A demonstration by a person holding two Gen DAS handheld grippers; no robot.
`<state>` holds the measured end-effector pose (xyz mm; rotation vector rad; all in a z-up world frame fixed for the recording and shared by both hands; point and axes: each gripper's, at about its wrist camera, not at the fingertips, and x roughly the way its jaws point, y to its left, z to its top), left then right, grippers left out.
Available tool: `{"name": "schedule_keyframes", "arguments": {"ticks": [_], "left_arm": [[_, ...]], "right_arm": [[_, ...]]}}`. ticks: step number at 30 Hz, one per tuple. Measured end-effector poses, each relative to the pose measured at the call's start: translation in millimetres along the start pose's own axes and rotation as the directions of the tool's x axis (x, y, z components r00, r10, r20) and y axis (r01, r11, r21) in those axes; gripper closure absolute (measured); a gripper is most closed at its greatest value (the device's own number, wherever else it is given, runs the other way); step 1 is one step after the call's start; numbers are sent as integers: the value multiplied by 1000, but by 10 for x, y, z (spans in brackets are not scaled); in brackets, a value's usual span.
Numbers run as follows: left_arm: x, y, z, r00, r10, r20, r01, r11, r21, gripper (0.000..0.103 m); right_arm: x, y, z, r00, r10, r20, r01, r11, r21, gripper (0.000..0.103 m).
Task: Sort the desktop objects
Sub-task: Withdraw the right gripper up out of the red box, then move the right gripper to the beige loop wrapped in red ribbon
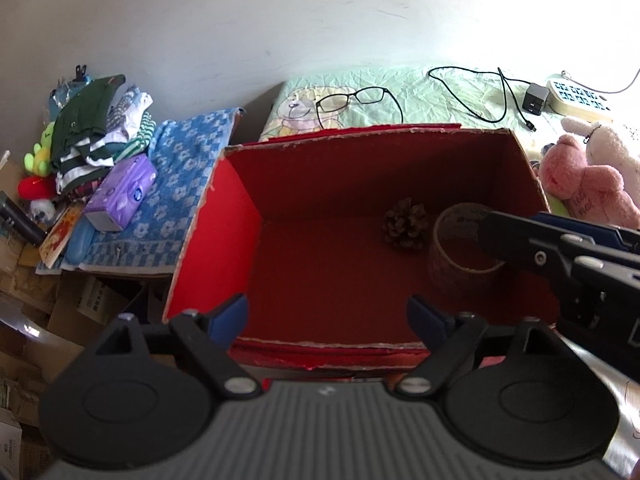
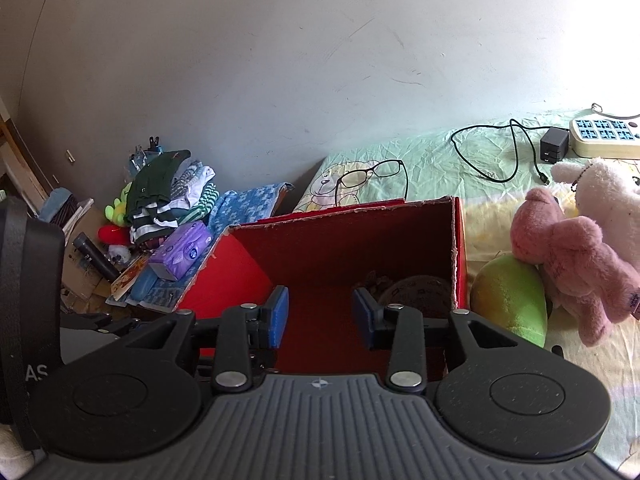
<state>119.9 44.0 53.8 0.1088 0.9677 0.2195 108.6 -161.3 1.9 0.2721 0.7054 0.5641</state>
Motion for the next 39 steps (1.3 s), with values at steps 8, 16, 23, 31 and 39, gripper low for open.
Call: {"name": "schedule_keyframes", "arguments": {"ticks": [8, 16, 23, 31, 39], "left_arm": [[-105, -95, -203, 1000, 18, -12, -18, 999, -38, 10], [-110, -168, -327, 999, 30, -43, -32, 999, -42, 10], [-100, -149, -420, 998, 21, -58, -25, 998, -63, 9], [-8, -89, -584, 996, -32, -84, 24, 995, -97, 9], [-18, -43, -890, 987, -151, -59, 145, 985, -88, 16]], "right_arm": [[-197, -93, -128, 999, 41, 9, -41, 999, -9, 63], [-338, -165, -227, 997, 72, 7, -72, 997, -10, 63], [-361, -231, -360, 996, 88, -17, -88, 996, 7, 63], [-249, -315, -513, 993, 77, -89, -76, 997, 14, 63], [-125, -415, -683, 978, 91, -188, -84, 996, 43, 63]]}}
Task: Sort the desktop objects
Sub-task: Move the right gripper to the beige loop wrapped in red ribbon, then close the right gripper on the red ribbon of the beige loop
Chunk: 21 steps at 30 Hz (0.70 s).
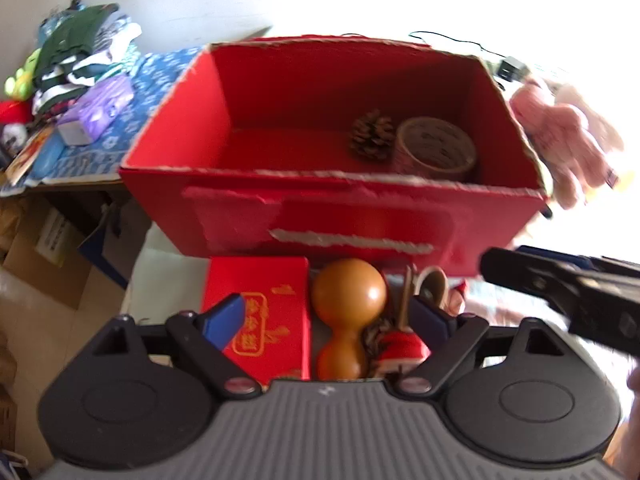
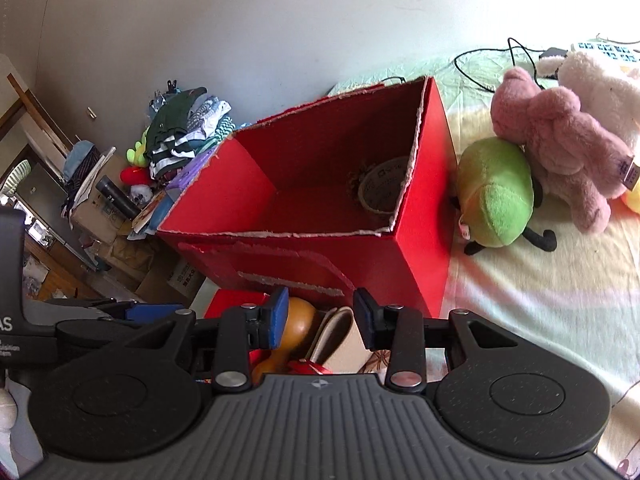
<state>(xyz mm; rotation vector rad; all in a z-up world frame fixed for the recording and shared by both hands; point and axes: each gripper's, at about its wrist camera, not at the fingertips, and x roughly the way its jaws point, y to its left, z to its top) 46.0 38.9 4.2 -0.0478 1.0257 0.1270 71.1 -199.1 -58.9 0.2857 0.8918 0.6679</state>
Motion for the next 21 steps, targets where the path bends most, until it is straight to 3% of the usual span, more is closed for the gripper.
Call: {"name": "schedule_keyframes", "arguments": {"ticks": [5, 10, 15, 21], "left_arm": [[45, -158, -215, 997, -77, -11, 77, 995, 65, 20], [171, -286, -292, 996, -81, -23, 82, 991, 102, 23], [296, -315, -332, 988, -146, -58, 151, 982, 111, 48], [381, -307, -378, 980, -186, -72, 193, 977, 96, 51]], "right_arm": [[164, -170, -37, 995, 33, -90, -22, 993, 112, 63], [276, -176, -54, 989, 54, -140, -35, 990, 138, 63], [381, -163, -63, 980, 64, -187, -40, 990, 132, 63], [522, -214, -85, 964, 75, -255, -33, 986, 164, 63]]}}
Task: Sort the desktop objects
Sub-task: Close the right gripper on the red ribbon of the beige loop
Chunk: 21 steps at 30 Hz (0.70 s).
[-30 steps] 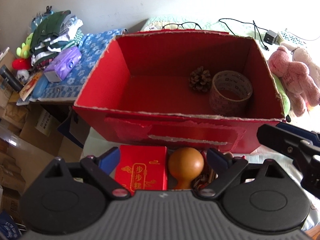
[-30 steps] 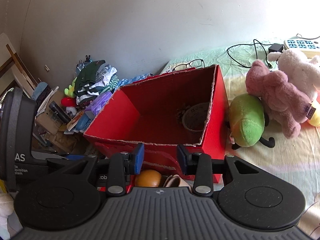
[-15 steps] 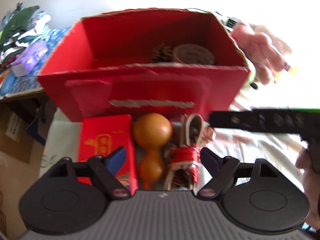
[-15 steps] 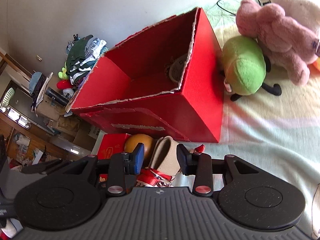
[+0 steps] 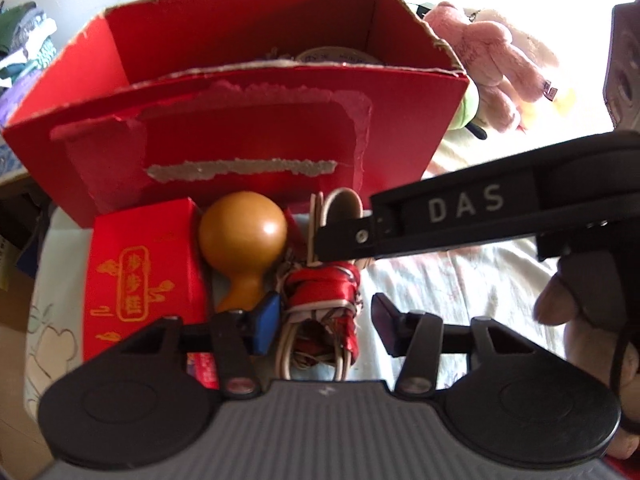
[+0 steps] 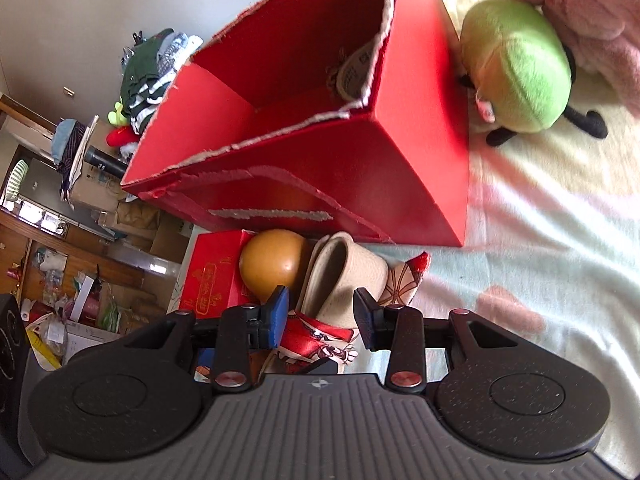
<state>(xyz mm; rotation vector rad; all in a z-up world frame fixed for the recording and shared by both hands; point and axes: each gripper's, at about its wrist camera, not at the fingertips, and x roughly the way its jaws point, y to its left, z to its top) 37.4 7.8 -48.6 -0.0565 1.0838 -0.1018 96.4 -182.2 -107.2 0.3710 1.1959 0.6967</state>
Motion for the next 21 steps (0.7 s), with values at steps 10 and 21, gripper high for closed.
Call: {"name": "schedule_keyframes", "arguments": {"ticks": [10, 21], "left_arm": [[121, -17, -66, 1000, -21, -19, 21, 1000, 12, 51], [142, -84, -26, 989, -146, -7, 146, 989, 13, 51]], "right_arm": [[97, -96, -12, 998, 17, -54, -16, 999, 31, 61], [-91, -308, -62, 998, 52, -22, -50, 996, 80, 78]]}}
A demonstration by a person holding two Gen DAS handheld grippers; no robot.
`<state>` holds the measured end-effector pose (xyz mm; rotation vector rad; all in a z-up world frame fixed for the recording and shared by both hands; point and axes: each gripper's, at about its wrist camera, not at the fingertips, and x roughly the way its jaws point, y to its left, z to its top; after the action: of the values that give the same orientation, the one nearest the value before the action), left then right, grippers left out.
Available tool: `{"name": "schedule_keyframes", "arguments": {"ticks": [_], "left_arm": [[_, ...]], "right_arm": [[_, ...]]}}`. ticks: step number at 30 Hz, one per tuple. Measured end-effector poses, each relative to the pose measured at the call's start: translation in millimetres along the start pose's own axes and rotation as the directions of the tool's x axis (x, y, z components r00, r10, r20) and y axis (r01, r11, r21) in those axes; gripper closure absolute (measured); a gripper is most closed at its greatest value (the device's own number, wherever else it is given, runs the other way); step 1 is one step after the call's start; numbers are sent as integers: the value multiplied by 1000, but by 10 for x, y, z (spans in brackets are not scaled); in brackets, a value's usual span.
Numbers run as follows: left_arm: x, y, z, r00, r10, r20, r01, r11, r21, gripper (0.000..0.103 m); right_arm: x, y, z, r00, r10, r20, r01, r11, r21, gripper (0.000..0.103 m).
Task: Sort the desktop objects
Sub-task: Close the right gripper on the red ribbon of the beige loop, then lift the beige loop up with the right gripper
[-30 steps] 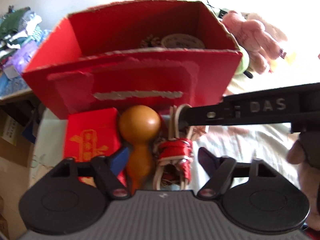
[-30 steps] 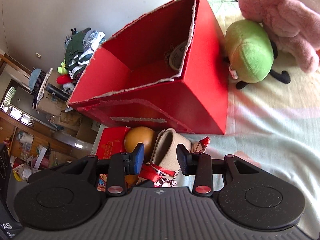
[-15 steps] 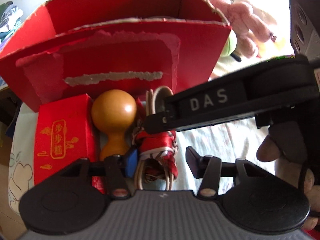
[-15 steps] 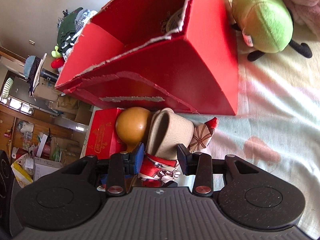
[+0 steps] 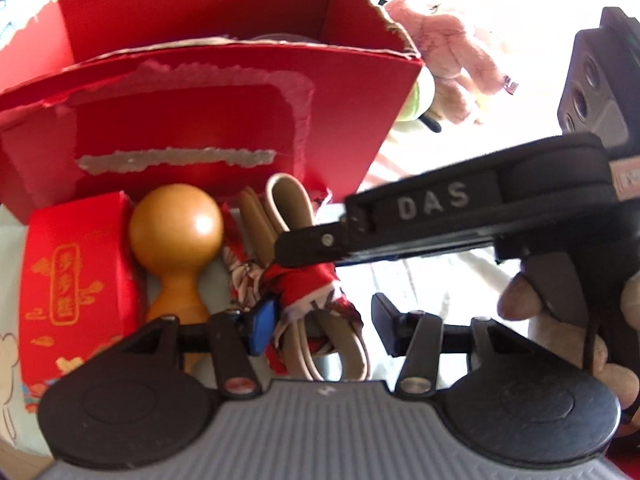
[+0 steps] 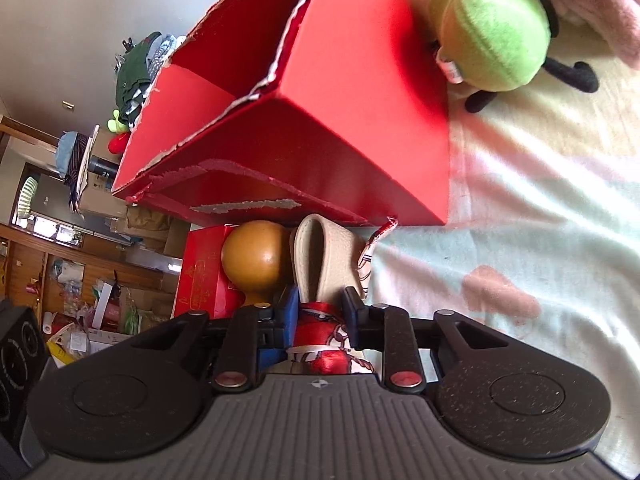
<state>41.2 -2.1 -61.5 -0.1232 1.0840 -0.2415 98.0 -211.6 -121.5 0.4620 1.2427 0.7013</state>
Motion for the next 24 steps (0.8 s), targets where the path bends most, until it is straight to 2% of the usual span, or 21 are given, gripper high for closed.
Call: {"name": "schedule_keyframes", "arguments": {"ticks": [4, 6, 10, 13, 19, 24], "left_arm": [[125, -8, 88, 999, 14, -31, -14, 1000, -3, 50], [171, -13, 77, 999, 21, -41, -20, 1000, 5, 49], [201, -57, 74, 999, 33, -41, -32, 999, 28, 47], [206, -31, 75, 999, 37, -39, -36, 999, 20, 52], [207, -40, 111, 998, 36, -56, -35, 999, 28, 55], [214, -152, 175, 998, 11, -68, -7, 998, 56, 57]], "right_arm": [[9, -56, 9, 1000, 12, 4, -13, 999, 29, 75], [27, -1, 20, 1000, 2, 3, -2, 1000, 5, 70], [135, 160, 72, 1000, -26, -3, 26, 998, -58, 69], [231, 165, 109, 999, -34, -19, 33, 998, -59, 65], [245, 38, 116, 999, -11, -38, 11, 1000, -17, 68], [97, -21, 76, 1000, -22, -12, 22, 1000, -20, 69]]}}
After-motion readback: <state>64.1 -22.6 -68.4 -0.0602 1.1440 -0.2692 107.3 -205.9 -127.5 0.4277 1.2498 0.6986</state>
